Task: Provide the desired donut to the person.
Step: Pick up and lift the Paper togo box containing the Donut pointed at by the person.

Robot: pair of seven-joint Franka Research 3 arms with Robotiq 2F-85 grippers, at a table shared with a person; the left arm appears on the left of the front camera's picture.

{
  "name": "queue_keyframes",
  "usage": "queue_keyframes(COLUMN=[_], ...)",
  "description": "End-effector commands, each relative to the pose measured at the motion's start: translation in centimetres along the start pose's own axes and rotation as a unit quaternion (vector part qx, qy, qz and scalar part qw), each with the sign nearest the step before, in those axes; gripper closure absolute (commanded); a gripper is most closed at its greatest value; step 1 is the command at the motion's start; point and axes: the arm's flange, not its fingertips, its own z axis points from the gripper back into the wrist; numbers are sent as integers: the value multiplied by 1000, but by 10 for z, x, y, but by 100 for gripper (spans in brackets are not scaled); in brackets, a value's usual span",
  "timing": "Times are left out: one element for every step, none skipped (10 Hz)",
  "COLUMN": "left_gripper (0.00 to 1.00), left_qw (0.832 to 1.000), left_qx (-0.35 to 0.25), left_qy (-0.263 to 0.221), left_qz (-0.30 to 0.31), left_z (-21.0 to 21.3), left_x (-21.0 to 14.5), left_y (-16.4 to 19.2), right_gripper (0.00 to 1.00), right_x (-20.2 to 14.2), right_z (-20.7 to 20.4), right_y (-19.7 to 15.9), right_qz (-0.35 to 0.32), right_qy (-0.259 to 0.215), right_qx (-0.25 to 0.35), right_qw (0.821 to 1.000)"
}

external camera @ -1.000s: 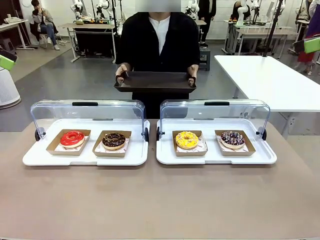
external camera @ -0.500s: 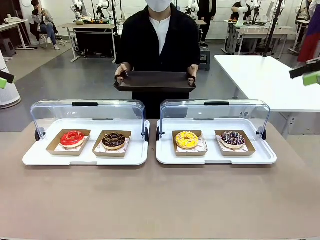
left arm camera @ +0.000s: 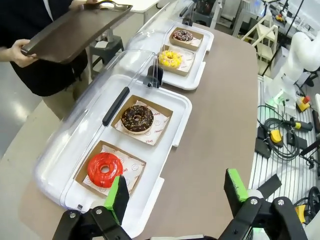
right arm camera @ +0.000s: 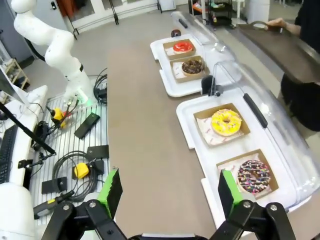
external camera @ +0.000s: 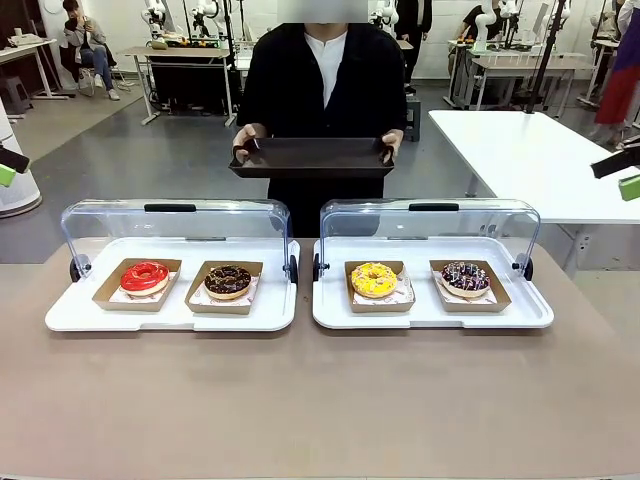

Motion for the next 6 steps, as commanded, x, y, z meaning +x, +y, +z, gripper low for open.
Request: queue_keyframes(left_gripper=[0, 0, 0, 0, 0, 0], left_qw=[999, 999, 999, 1000, 1000, 1000], left_qx=[-5, -4, -6, -4, -2, -2], left_qy=[15, 18, 22, 23, 9, 9], left_qz=[-32, -28, -25, -21, -16, -16], left_z=[2, 3, 4, 5, 1, 1], left_x=[0, -2, -5, -7, 1, 1], left_y=[-1, 0, 1, 1, -2, -2], right_gripper=[0, 0, 0, 0, 0, 0], right_x=[3, 3, 4, 5, 8, 2], right_z=[1, 1, -1, -3, -18, -2], right_y=[-1, -1, -1, -1, 1, 3], right_qz=[9, 6, 6, 5, 13, -2], right_qy=[-6, -6, -4, -1, 17, 10], right_qx=[3, 3, 5, 10, 21, 2], right_qw=[1000, 1000, 1000, 1000, 1000, 1000])
